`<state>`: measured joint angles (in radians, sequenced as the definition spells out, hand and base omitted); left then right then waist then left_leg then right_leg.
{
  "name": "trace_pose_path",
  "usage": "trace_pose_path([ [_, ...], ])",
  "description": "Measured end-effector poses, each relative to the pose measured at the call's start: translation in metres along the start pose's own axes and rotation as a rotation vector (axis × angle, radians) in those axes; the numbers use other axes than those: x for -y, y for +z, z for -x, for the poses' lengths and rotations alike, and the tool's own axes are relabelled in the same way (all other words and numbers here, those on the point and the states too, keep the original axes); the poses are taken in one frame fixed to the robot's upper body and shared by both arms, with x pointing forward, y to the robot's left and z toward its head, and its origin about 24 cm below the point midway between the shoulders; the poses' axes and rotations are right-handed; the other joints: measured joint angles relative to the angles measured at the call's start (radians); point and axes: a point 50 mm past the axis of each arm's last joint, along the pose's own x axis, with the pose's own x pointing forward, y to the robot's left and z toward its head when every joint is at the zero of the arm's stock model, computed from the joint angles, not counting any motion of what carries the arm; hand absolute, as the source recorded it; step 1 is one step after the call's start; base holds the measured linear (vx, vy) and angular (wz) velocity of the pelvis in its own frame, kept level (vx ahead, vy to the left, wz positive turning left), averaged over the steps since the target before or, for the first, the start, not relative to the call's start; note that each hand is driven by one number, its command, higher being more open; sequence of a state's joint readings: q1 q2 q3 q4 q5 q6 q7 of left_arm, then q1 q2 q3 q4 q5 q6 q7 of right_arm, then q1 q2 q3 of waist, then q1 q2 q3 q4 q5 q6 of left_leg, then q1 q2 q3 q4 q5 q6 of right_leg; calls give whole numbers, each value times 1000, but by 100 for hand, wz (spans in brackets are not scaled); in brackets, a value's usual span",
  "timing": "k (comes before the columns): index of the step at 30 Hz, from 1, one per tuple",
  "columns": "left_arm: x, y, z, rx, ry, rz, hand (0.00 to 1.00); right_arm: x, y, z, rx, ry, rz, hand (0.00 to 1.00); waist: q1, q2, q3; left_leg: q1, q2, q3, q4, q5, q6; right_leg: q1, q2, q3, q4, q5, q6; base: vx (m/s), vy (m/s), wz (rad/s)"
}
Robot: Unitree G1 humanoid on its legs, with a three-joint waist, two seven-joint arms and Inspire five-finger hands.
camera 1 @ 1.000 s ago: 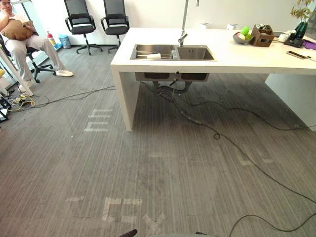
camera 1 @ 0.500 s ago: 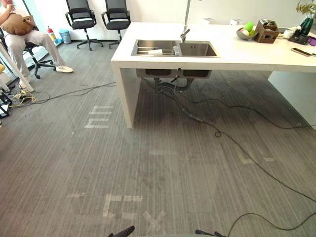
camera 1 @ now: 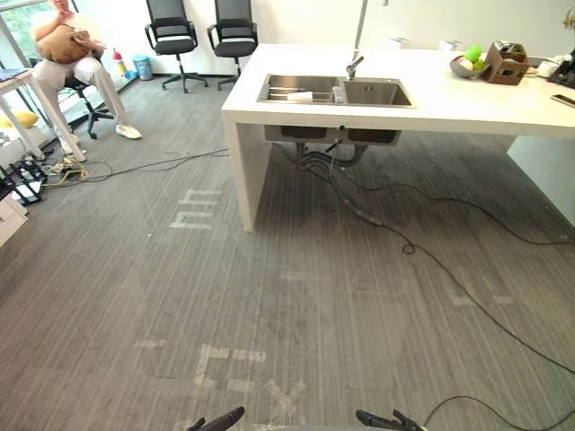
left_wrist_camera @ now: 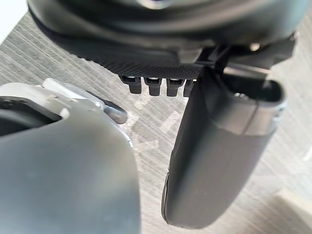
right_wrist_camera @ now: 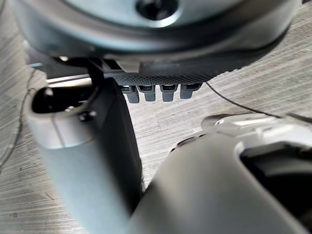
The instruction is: Walk over to the sink, pick up the cup, carry it to the dishwasher, place the cup inside the dishwasher, then close the dishwasher door
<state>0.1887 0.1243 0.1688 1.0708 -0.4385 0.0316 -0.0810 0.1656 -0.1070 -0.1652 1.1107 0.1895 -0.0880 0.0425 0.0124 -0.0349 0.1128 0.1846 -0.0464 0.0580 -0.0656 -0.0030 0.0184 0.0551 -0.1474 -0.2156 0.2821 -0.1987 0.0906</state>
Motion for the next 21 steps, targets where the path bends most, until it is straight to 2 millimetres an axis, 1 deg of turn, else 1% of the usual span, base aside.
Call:
trace_pose_path([
  [1,-2,3,1,26,4,9,100,-3,6,-1,36,-9,0,100,0,-8,4,-14,-14,-11,26,-17,16,-16,-27,-4,41,-21,14,-4,53,22],
  [3,-3,5,1,45,13,8,100,-7,15,-1,84,-10,-10,100,0,-20,11,-25,-33,-19,39,-28,27,-47,-53,-2,125,-33,15,14,39,14],
  [4,-3,5,1,59,31,9,100,-13,27,-2,144,-3,-14,100,2,-25,26,-21,-41,-21,45,-33,37,-126,-81,19,290,-15,28,45,55,6],
  [5,-4,4,1,63,47,10,100,-15,35,-3,180,-4,-25,100,0,-17,37,0,-35,-24,46,-36,43,-179,-87,32,397,10,35,105,64,3],
  [6,-6,2,2,65,70,11,100,-21,39,-3,202,3,-56,100,2,-10,40,16,-19,-23,58,-48,52,-206,-81,27,430,-11,18,148,52,4],
  [7,-7,1,3,71,83,10,100,-30,42,-3,224,27,-72,100,2,-10,39,21,-2,-24,70,-67,48,-224,-65,13,396,-21,16,116,28,1],
  [8,-7,1,3,76,85,4,100,-34,43,-3,232,42,-79,100,2,-10,39,26,6,-24,73,-74,45,-235,-55,9,367,-20,15,168,-11,1],
  [10,-6,3,3,89,84,-17,100,-38,49,-2,267,68,-89,100,-2,-7,41,37,30,-25,83,-98,36,-268,-27,5,264,-17,12,227,-55,-4],
  [11,-5,5,3,97,81,-31,100,-38,49,-2,283,66,-93,100,-3,-5,42,39,50,-25,99,-125,24,-292,-4,7,186,4,7,286,-113,-4],
  [12,-4,6,2,101,78,-41,100,-37,48,-1,288,65,-104,100,-4,-4,43,41,73,-25,127,-163,10,-313,21,18,106,48,8,234,-100,-2],
  [14,-3,8,2,106,76,-45,100,-37,47,0,287,62,-133,100,-4,-4,44,45,89,-27,159,-204,-5,-331,36,33,46,91,12,368,-197,7],
  [15,-1,12,1,123,72,-39,100,-33,41,2,286,48,-193,100,-7,-6,46,61,98,-40,227,-291,-34,-347,40,78,18,119,7,498,-282,18],
  [16,1,13,1,132,68,-31,100,-31,39,3,286,43,-215,100,-7,-6,46,69,99,-46,247,-321,-42,-347,36,91,26,131,1,504,-292,37],
  [17,8,13,1,141,52,-8,100,-26,40,3,290,36,-255,100,-16,8,45,97,119,-65,266,-366,-59,-355,38,82,113,182,-39,660,-350,54],
  [18,17,9,0,143,34,12,100,-24,42,4,299,28,-293,100,-28,38,40,129,144,-84,262,-374,-72,-363,52,57,198,139,-90,669,-340,48],
  [19,25,6,0,154,18,44,100,-20,47,3,314,31,-299,100,-27,67,28,131,171,-91,289,-362,-89,-368,70,45,251,82,-97,554,-270,29],
  [20,28,5,1,159,13,56,100,-19,50,3,324,37,-297,100,-27,73,24,128,179,-97,313,-349,-97,-363,76,41,269,64,-107,553,-274,4],
  [21,33,5,1,168,4,59,100,-21,53,4,334,53,-296,100,-28,75,23,125,189,-109,371,-318,-101,-336,85,31,287,21,-118,557,-275,7],
])
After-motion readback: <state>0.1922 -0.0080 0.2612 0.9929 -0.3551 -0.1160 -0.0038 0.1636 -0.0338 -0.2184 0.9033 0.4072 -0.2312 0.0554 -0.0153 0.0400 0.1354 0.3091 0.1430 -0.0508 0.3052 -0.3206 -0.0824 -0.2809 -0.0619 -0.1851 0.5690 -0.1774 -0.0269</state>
